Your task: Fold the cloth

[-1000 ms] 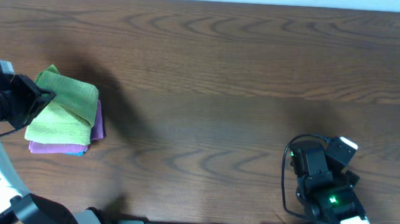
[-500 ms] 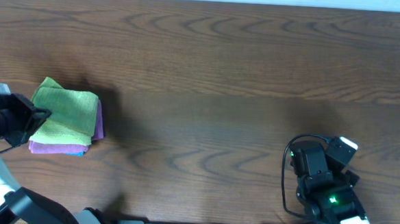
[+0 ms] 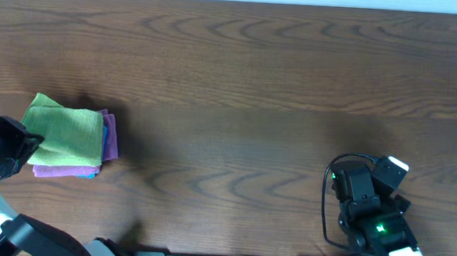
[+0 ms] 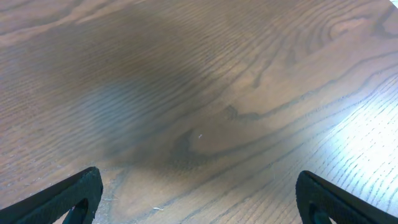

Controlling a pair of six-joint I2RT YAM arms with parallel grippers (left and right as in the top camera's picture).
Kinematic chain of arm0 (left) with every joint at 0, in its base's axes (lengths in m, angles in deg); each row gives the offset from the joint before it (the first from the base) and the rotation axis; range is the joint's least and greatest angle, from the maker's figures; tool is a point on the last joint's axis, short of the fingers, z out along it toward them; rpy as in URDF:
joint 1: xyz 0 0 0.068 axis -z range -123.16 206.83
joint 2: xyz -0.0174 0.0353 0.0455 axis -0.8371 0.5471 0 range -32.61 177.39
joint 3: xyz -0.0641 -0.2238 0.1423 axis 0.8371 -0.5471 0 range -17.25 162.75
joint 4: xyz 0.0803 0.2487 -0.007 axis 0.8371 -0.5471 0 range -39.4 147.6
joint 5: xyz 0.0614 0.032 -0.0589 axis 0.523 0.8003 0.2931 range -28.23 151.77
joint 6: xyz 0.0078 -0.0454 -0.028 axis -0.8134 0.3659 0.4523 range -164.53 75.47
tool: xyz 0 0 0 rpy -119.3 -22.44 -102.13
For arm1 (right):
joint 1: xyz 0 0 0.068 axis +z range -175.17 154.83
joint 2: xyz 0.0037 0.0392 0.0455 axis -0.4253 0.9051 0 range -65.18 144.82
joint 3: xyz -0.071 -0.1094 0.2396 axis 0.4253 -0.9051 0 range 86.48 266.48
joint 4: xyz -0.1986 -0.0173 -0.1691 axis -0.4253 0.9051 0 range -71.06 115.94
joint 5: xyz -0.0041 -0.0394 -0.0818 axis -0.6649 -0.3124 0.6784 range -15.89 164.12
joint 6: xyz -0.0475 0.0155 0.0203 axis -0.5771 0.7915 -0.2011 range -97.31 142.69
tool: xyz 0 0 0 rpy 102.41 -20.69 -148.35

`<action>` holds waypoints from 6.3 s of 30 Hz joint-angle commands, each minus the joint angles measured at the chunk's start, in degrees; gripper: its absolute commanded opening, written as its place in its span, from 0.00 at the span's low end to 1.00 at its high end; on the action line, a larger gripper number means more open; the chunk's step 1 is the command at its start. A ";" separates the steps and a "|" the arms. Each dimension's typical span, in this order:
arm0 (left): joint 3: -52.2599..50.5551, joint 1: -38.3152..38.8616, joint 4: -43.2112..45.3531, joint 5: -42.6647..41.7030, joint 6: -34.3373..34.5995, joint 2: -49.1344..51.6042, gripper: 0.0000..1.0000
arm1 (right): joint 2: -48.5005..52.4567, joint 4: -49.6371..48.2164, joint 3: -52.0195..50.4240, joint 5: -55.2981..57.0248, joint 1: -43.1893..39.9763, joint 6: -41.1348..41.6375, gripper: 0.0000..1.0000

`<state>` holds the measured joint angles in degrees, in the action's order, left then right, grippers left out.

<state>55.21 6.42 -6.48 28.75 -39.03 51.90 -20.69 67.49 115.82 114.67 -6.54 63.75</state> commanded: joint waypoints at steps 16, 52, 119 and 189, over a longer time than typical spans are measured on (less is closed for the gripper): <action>-2.95 -0.68 1.57 2.14 -0.68 -0.42 0.18 | -0.24 0.04 -0.20 1.20 -0.35 0.90 0.99; 4.96 -0.68 -4.39 4.83 -0.20 -0.44 0.73 | -0.24 0.04 -0.20 1.20 -0.35 0.90 0.99; 3.91 51.63 15.45 21.62 15.34 -10.73 0.95 | -0.24 0.04 -0.20 1.20 -0.35 0.90 0.99; -60.17 49.33 15.02 28.98 -13.79 -84.32 0.95 | -0.24 0.04 -0.20 1.20 -0.35 0.90 0.99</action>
<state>-2.12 56.08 9.90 57.32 -53.48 -31.99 -20.69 67.49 115.82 114.67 -6.54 63.75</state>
